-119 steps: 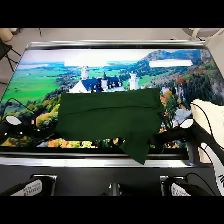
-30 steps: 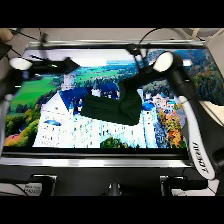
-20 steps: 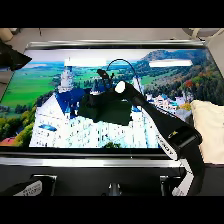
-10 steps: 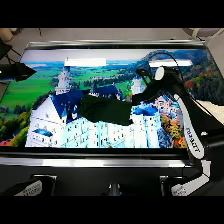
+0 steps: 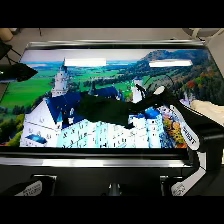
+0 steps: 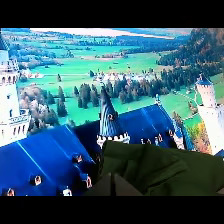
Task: Fold the shirts.
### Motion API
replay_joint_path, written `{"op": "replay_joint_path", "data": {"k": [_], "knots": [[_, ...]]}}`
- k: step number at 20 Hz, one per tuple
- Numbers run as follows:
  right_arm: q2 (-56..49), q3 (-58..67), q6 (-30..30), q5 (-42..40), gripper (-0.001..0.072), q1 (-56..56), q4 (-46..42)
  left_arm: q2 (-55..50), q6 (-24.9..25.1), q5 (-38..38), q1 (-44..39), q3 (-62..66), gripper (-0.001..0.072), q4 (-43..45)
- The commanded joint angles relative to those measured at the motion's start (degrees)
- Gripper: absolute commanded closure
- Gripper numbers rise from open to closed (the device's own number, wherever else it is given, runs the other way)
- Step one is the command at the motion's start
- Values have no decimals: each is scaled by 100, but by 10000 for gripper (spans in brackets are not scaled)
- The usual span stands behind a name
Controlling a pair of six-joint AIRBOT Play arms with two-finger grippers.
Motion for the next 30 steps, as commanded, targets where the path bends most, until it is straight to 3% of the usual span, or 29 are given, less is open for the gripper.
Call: {"op": "replay_joint_path", "data": {"k": [1, 2, 4, 9, 13, 19, 25, 27, 30], "knots": [[-4, -7, -896, 11, 691, -68, 1117, 2, -4, 4, -66, 0, 681, -90], [118, 105, -1248, 219, 694, -219, 1451, 2, -4, 4, -85, -2, 681, -90], [538, 605, -1331, 686, 694, -682, 1545, 2, -2, 7, -120, 0, 681, -92], [1523, 2280, -140, 2079, 694, -2350, 385, 0, -7, 393, -118, -2, 681, -101], [1757, 3298, 59, 3174, 694, -3893, -450, 2, -4, 387, -118, 0, 681, -160], [1781, 3836, 63, 3364, 694, -5974, -461, 63, 120, 87, -168, 0, 681, -243], [2070, 3836, 286, 3504, 694, -6843, -490, 160, 225, 151, -186, 2, 681, -243], [2190, 3836, 363, 3906, 694, -6957, -776, 157, 304, 212, -186, 2, 681, -243], [2413, 3825, 555, 3910, 694, -6940, -1974, 160, 304, 286, -186, 2, 681, -243]]}}
